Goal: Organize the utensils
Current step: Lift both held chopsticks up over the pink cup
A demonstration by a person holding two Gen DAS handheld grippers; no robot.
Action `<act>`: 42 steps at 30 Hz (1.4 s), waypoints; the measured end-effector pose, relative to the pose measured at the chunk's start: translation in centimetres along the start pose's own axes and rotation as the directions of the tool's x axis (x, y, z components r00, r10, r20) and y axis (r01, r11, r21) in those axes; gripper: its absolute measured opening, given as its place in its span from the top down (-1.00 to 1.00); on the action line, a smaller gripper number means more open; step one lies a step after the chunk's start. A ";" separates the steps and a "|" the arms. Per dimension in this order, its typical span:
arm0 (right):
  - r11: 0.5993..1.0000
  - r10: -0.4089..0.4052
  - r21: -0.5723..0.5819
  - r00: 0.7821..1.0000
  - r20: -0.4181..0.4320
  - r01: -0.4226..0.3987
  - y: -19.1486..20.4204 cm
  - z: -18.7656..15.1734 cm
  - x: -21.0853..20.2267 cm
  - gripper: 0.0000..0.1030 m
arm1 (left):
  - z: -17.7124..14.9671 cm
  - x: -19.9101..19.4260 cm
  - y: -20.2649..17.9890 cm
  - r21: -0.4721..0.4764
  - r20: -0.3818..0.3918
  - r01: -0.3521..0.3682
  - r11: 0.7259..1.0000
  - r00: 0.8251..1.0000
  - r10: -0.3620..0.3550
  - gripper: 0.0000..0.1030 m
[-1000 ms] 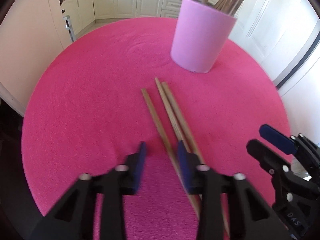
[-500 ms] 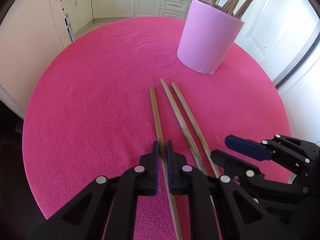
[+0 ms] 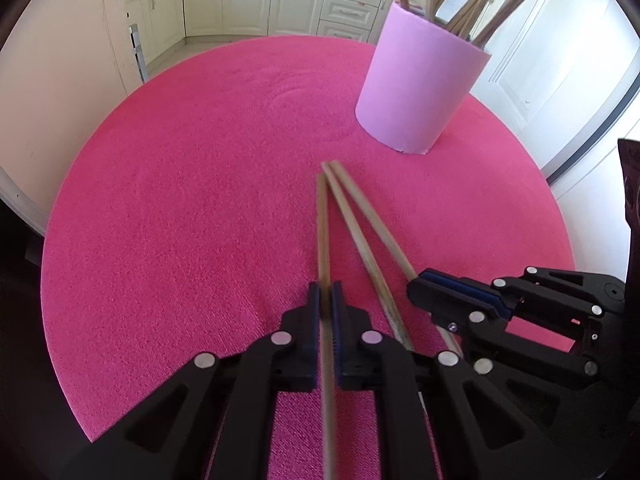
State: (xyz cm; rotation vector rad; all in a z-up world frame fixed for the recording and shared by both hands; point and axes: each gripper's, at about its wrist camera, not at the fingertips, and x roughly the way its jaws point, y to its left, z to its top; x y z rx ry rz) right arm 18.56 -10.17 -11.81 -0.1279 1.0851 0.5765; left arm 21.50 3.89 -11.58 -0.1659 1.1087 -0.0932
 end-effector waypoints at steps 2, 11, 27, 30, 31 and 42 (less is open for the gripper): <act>1.000 0.020 0.016 0.999 0.026 -0.020 -0.5 -0.1 -0.7 0.89 | -0.1 -0.4 0.2 -0.003 0.014 0.013 1.000 1.000 -0.013 0.89; 0.994 0.082 0.056 0.989 0.126 -0.089 -1.4 -0.7 -3.4 0.89 | -0.2 -3.5 -0.1 0.000 0.119 0.041 0.999 0.992 -0.041 0.89; 0.984 0.138 0.044 0.897 0.421 -0.173 -2.6 -2.2 -10.8 0.89 | -1.1 -11.2 -3.6 0.160 0.404 0.079 0.984 0.904 -0.139 0.89; 0.983 0.131 0.049 0.870 0.475 -0.175 -3.3 -2.2 -12.0 0.89 | -1.1 -12.5 -4.3 0.190 0.476 0.069 0.979 0.866 -0.153 0.89; 0.983 0.127 0.053 0.860 0.495 -0.176 -3.6 -2.1 -12.5 0.89 | -1.0 -13.1 -4.5 0.198 0.504 0.074 0.977 0.847 -0.166 0.89; 0.987 0.031 0.091 0.704 0.710 -0.135 -6.6 -0.8 -17.2 0.89 | 1.4 -16.6 -5.3 0.233 0.745 0.080 0.969 0.626 -0.231 0.89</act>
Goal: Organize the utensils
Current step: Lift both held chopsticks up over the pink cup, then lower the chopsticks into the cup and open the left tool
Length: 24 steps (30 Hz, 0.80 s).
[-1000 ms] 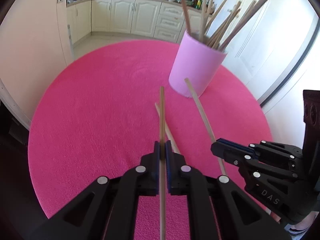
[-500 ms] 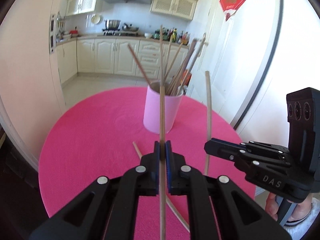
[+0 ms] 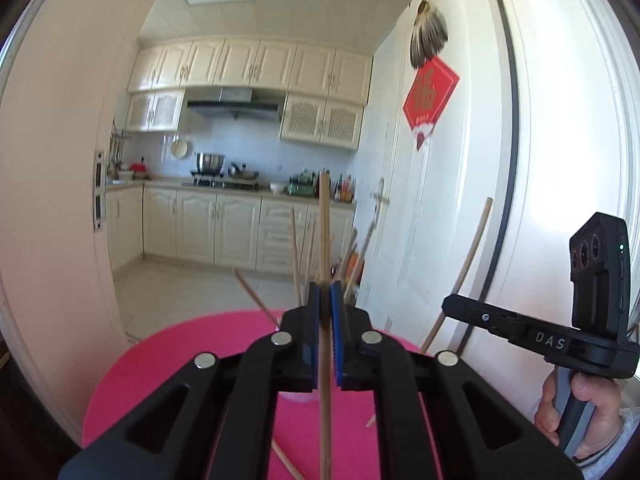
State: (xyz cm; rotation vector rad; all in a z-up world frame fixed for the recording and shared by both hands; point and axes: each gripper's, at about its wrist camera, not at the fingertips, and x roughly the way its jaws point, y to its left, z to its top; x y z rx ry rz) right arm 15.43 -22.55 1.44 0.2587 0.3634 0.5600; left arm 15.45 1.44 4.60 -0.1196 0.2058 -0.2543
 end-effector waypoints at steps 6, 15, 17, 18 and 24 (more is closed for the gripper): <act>0.999 -0.034 -0.003 0.994 0.109 0.034 -0.8 1.6 0.7 0.89 | 2.0 1.9 -0.1 -0.011 0.123 0.015 1.000 0.992 -0.013 0.89; 0.996 -0.056 -0.060 0.983 0.177 0.067 -1.3 3.3 3.8 0.89 | 2.7 5.3 0.9 -0.079 0.298 0.026 0.997 0.954 -0.001 0.89; 0.995 -0.050 -0.071 0.982 0.181 0.064 -1.1 3.4 4.4 0.89 | 2.7 6.3 1.1 -0.089 0.319 0.028 0.996 0.948 0.002 0.89; 0.995 -0.049 -0.081 0.982 0.182 0.065 -1.0 3.4 4.8 0.89 | 2.5 6.9 1.1 -0.089 0.335 0.017 0.996 0.942 0.014 0.89; 0.993 -0.025 -0.106 0.980 0.198 0.047 -1.1 4.0 6.5 0.89 | 2.4 9.3 0.9 -0.083 0.396 -0.026 0.996 0.916 0.057 0.89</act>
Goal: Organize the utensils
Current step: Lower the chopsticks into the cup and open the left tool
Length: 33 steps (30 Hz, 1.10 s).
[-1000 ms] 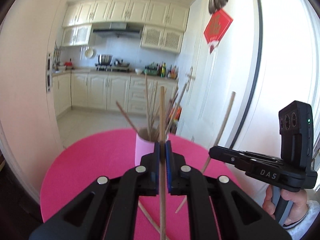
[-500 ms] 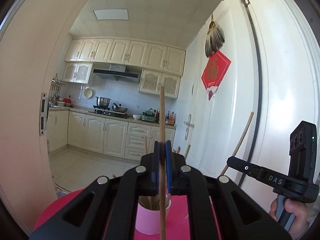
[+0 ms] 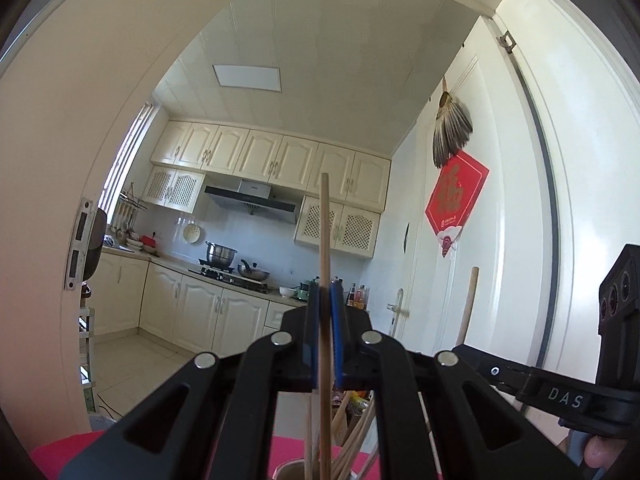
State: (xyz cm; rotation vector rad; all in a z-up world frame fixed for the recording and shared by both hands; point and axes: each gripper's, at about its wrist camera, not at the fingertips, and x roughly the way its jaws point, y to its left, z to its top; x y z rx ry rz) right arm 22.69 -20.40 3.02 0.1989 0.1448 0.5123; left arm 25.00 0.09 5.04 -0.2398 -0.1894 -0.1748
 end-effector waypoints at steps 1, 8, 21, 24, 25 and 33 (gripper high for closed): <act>1.000 0.004 -0.002 1.000 0.000 -0.004 0.0 0.0 0.3 0.89 | -0.2 0.4 0.0 -0.005 0.004 -0.004 1.000 1.000 0.004 0.89; 1.000 0.026 -0.003 1.000 0.003 -0.026 0.0 0.4 1.7 0.89 | -1.4 1.6 1.4 -0.048 0.022 -0.044 0.998 0.999 0.045 0.89; 0.999 0.053 -0.013 0.997 0.062 -0.052 -0.2 2.1 1.6 0.89 | -0.6 0.7 2.2 -0.106 0.126 -0.098 0.990 0.986 0.111 0.89; 0.999 0.055 -0.005 0.997 0.058 -0.054 -0.6 1.6 2.1 0.89 | -0.5 0.5 2.6 -0.121 0.125 -0.101 0.988 0.985 0.116 0.89; 0.998 0.056 -0.006 0.997 0.052 -0.056 -0.6 1.4 2.2 0.89 | -0.4 0.3 2.9 -0.127 0.134 -0.103 0.987 0.984 0.120 0.89; 0.997 0.071 0.001 0.997 0.031 -0.071 -0.5 0.5 2.4 0.89 | -1.2 0.0 3.1 -0.125 0.130 -0.114 0.986 0.983 0.130 0.89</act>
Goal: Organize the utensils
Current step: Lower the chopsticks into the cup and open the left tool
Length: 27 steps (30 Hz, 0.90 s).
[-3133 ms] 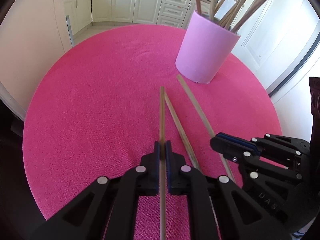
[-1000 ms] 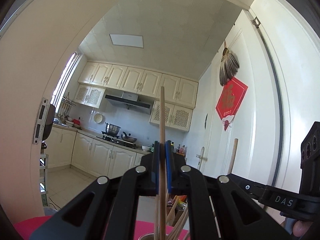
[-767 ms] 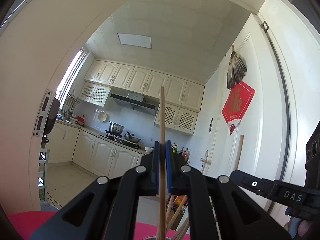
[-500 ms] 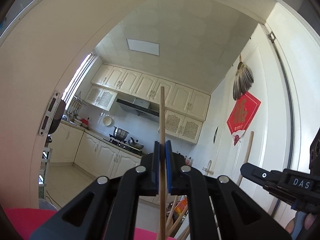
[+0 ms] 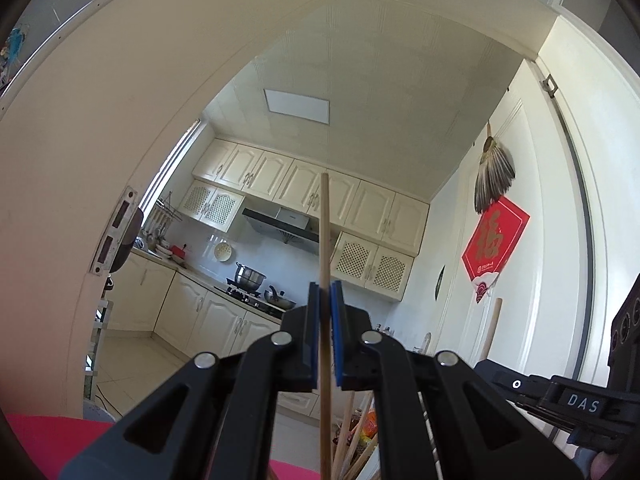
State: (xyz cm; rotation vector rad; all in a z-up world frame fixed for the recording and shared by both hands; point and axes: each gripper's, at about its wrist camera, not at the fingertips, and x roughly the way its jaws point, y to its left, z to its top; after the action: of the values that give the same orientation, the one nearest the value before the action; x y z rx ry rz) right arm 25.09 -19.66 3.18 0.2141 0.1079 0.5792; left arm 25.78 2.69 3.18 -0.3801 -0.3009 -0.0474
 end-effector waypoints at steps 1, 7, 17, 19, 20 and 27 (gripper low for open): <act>1.000 0.000 0.001 1.000 0.000 0.000 0.0 -0.1 0.0 0.89 | -0.1 0.1 -0.1 -0.004 -0.004 0.001 1.000 1.000 -0.001 0.89; 1.000 0.005 0.007 1.000 -0.012 -0.005 -0.2 -0.5 0.0 0.89 | -0.7 0.0 -0.5 -0.004 0.011 0.017 1.000 1.000 -0.017 0.89; 0.999 0.026 0.022 0.999 -0.019 -0.026 -0.2 -0.7 0.4 0.89 | -0.1 0.5 1.3 -0.025 0.000 -0.024 0.999 1.000 0.024 0.89; 0.999 0.028 0.025 0.999 -0.021 -0.028 -0.2 -0.8 0.4 0.89 | -0.7 0.6 0.5 0.019 -0.017 0.005 1.000 1.000 -0.004 0.89; 0.999 0.029 0.023 0.999 -0.021 -0.029 -0.3 -0.8 0.4 0.89 | -0.9 0.7 0.3 0.021 -0.028 0.021 1.000 0.999 -0.020 0.89; 0.999 0.026 0.023 0.999 -0.025 -0.025 -0.5 -1.0 0.6 0.89 | -2.4 1.5 0.0 0.006 -0.077 0.051 0.999 0.996 -0.051 0.89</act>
State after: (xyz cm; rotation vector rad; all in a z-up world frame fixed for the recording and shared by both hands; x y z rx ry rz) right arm 25.72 -19.59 2.03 0.2304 0.1360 0.6063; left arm 27.93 1.82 1.49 -0.3617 -0.2344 -0.1105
